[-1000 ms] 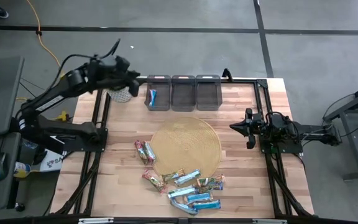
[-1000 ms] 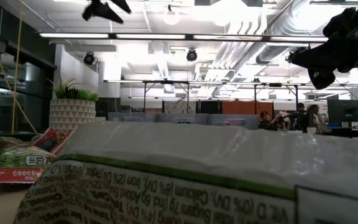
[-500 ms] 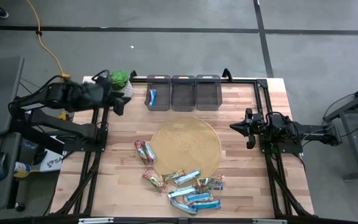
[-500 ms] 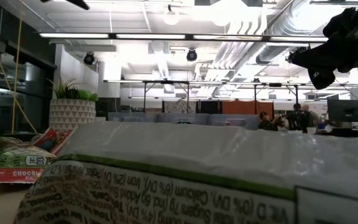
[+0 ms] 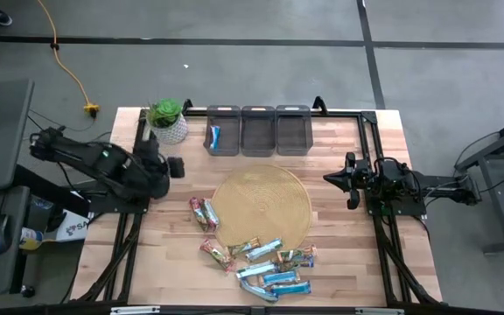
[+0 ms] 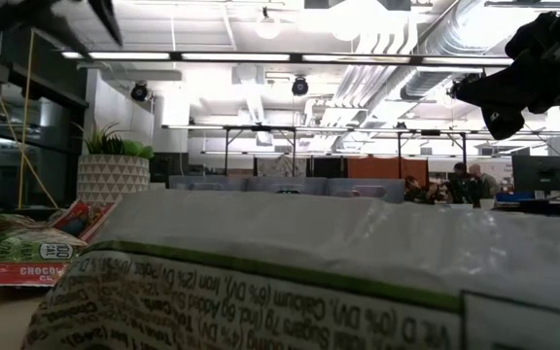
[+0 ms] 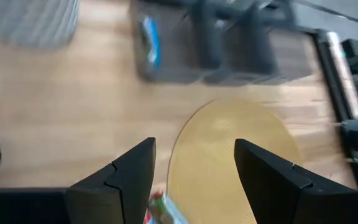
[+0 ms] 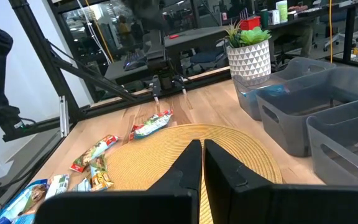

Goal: Pick and place Granola Bars by type
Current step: Put the red granola bar into the left black bin

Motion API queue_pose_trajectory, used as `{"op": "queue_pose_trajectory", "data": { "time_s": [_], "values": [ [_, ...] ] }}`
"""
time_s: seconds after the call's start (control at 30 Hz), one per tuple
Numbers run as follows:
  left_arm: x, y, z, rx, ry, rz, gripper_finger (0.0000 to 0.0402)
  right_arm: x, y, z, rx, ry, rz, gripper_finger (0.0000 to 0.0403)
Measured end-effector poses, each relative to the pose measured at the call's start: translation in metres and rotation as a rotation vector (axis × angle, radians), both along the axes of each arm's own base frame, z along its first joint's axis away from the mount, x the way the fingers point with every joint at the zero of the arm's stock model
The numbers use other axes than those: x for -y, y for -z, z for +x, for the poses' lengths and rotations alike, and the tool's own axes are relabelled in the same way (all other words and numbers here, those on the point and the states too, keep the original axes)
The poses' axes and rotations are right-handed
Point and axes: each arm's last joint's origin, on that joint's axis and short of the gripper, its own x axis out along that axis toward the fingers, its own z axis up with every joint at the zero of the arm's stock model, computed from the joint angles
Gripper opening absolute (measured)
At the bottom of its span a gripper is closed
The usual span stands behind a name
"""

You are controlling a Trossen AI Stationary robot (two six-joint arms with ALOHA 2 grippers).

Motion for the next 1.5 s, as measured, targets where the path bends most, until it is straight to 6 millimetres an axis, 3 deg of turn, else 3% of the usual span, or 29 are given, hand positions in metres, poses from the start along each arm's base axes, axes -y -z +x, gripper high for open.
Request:
{"op": "queue_pose_trajectory", "data": {
  "time_s": [0.13, 0.3, 0.5, 0.87, 1.27, 1.5],
  "values": [
    [0.014, 0.032, 0.005, 0.017, -0.075, -0.101, 0.0216, 0.0, 0.0, 0.0, 0.0, 0.0, 0.0, 0.0],
    [0.033, 0.055, 0.011, 0.026, -0.102, -0.202, 0.0216, 0.0, 0.0, 0.0, 0.0, 0.0, 0.0, 0.0],
    [0.043, 0.067, 0.017, -0.076, -0.112, -0.277, 0.0216, 0.0, 0.0, 0.0, 0.0, 0.0, 0.0, 0.0],
    [0.057, 0.08, 0.038, -0.083, -0.119, -0.381, 0.0216, 0.0, 0.0, 0.0, 0.0, 0.0, 0.0, 0.0],
    [0.078, 0.113, 0.069, -0.142, -0.135, -0.423, 0.0216, 0.0, 0.0, 0.0, 0.0, 0.0, 0.0, 0.0],
    [0.082, 0.13, 0.074, -0.212, -0.165, -0.415, 0.0216, 0.0, 0.0, 0.0, 0.0, 0.0, 0.0, 0.0]
  ]
}}
